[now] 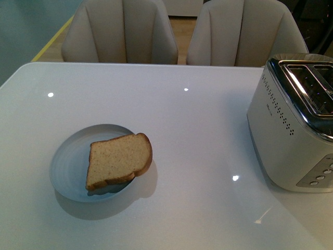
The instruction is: Left arm holds plate, right arm toasts bread
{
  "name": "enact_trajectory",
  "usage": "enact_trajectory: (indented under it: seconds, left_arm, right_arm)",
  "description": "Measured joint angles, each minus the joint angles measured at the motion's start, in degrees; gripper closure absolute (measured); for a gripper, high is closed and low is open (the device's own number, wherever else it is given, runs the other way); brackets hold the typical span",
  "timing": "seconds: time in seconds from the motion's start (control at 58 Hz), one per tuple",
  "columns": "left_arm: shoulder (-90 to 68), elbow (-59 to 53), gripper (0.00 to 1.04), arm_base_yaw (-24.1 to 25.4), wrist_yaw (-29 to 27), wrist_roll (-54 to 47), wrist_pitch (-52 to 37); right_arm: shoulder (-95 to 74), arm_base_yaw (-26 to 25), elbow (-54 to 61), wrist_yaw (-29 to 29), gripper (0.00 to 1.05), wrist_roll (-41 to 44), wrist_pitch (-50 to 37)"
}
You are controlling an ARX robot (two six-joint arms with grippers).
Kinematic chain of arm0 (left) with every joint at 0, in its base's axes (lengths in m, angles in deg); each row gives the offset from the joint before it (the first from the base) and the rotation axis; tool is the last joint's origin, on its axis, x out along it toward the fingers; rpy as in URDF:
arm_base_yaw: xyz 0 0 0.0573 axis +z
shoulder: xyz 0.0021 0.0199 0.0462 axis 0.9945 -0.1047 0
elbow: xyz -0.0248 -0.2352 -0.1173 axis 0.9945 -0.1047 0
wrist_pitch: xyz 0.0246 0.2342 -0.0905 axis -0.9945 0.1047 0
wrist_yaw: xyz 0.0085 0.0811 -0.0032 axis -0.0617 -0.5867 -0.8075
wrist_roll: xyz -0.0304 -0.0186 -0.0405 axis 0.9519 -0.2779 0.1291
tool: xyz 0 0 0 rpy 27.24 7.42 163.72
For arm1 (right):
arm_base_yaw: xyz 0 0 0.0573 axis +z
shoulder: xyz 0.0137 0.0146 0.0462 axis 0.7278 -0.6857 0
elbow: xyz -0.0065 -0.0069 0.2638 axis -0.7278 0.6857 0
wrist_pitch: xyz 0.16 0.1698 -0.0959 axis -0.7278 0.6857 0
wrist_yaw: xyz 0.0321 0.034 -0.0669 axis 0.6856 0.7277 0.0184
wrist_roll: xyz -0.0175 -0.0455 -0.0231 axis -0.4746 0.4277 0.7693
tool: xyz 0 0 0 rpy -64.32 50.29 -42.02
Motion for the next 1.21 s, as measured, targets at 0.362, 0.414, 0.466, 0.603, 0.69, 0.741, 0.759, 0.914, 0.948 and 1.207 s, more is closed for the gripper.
enact_trajectory:
  seconds: [0.362, 0.414, 0.466, 0.603, 0.69, 0.741, 0.759, 0.914, 0.948, 1.207]
  left_arm:
    - [0.00, 0.00, 0.07, 0.00, 0.00, 0.00, 0.00]
    - [0.00, 0.00, 0.07, 0.00, 0.00, 0.00, 0.00]
    - [0.00, 0.00, 0.07, 0.00, 0.00, 0.00, 0.00]
    - [0.00, 0.00, 0.07, 0.00, 0.00, 0.00, 0.00]
    - [0.00, 0.00, 0.07, 0.00, 0.00, 0.00, 0.00]
    - [0.00, 0.00, 0.07, 0.00, 0.00, 0.00, 0.00]
    - [0.00, 0.00, 0.07, 0.00, 0.00, 0.00, 0.00]
    - [0.00, 0.00, 0.07, 0.00, 0.00, 0.00, 0.00]
    - [0.00, 0.00, 0.07, 0.00, 0.00, 0.00, 0.00]
    - [-19.74, 10.73, 0.07, 3.13, 14.45, 2.10, 26.82]
  right_arm:
    - [0.00, 0.02, 0.00, 0.00, 0.09, 0.00, 0.00]
    - [0.00, 0.02, 0.00, 0.00, 0.09, 0.00, 0.00]
    - [0.00, 0.02, 0.00, 0.00, 0.09, 0.00, 0.00]
    - [0.00, 0.02, 0.00, 0.00, 0.09, 0.00, 0.00]
    - [0.00, 0.02, 0.00, 0.00, 0.09, 0.00, 0.00]
    - [0.00, 0.02, 0.00, 0.00, 0.09, 0.00, 0.00]
    - [0.00, 0.02, 0.00, 0.00, 0.09, 0.00, 0.00]
    - [0.00, 0.02, 0.00, 0.00, 0.09, 0.00, 0.00]
    - [0.00, 0.02, 0.00, 0.00, 0.09, 0.00, 0.00]
    - [0.00, 0.02, 0.00, 0.00, 0.09, 0.00, 0.00]
